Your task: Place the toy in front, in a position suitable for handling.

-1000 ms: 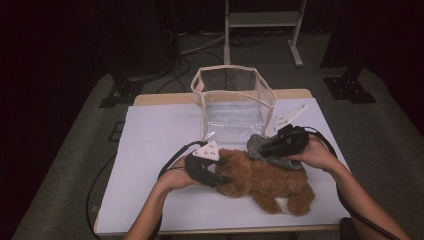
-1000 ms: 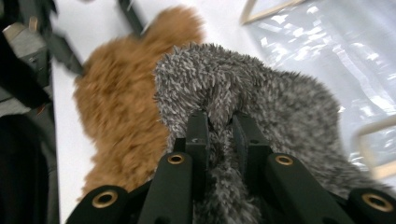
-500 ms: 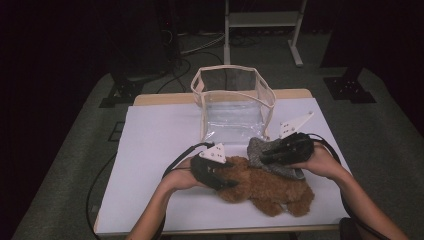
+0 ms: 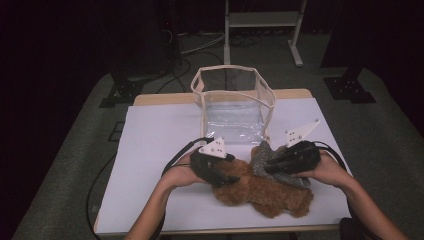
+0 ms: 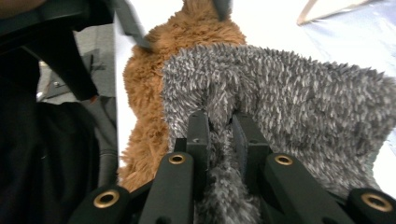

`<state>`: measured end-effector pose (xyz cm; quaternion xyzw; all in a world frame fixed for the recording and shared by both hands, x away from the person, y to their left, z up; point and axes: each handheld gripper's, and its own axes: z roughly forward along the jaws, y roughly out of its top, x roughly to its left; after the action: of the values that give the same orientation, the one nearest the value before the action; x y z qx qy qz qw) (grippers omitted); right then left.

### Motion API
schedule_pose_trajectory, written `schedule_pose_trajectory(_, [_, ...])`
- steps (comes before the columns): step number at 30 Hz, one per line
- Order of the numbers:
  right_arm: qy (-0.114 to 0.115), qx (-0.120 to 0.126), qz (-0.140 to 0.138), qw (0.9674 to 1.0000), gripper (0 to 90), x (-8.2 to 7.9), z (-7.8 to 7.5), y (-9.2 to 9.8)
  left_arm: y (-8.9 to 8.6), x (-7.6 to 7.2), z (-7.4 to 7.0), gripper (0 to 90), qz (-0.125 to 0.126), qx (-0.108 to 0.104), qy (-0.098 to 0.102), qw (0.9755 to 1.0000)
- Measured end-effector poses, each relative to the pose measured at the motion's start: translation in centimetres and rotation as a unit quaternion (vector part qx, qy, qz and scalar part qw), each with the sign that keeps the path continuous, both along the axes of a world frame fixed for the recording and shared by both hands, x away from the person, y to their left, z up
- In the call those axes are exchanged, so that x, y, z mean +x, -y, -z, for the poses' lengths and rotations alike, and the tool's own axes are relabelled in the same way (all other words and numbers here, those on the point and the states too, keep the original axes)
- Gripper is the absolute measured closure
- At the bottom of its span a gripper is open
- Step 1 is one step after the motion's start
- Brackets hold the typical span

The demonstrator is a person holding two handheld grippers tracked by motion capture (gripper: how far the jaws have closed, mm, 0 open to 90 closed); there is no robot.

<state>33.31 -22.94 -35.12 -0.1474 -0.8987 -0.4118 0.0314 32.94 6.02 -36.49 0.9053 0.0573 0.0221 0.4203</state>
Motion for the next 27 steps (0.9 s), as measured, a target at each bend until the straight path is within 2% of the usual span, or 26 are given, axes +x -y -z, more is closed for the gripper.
schedule_pose_trajectory(2, [0.005,-0.004,-0.003,1.0,77.8,-0.2,-0.3,0.2,0.3,-0.3,0.7,33.8,0.013,0.009,-0.006,0.9999])
schedule_pose_trajectory(5, [0.011,-0.002,-0.001,0.9999,77.6,-0.3,-1.0,1.1,0.1,-0.5,0.9,36.0,0.013,0.011,-0.009,0.9998])
schedule_pose_trajectory(10, [0.021,0.0,0.025,0.9995,77.5,-0.6,-2.4,4.0,-0.3,-1.1,0.9,36.8,0.019,0.013,-0.001,0.9997])
schedule_pose_trajectory(14, [0.019,-0.004,0.035,0.9992,77.5,-1.0,-2.6,5.3,-0.3,-1.3,0.9,36.8,0.022,0.014,0.007,0.9996])
schedule_pose_trajectory(17, [0.013,-0.011,0.029,0.9994,77.4,-1.0,-1.8,4.8,-0.3,-1.4,0.8,36.7,0.024,0.013,0.009,0.9996])
schedule_pose_trajectory(22, [0.005,0.002,0.012,0.9999,77.5,-0.4,-1.1,3.1,-0.5,-1.6,0.7,36.6,0.031,0.016,0.008,0.9994])
schedule_pose_trajectory(27, [-0.006,-0.007,-0.012,0.9999,77.7,-0.5,-0.2,0.9,-0.8,-1.3,0.1,33.6,0.031,0.017,0.005,0.9994])
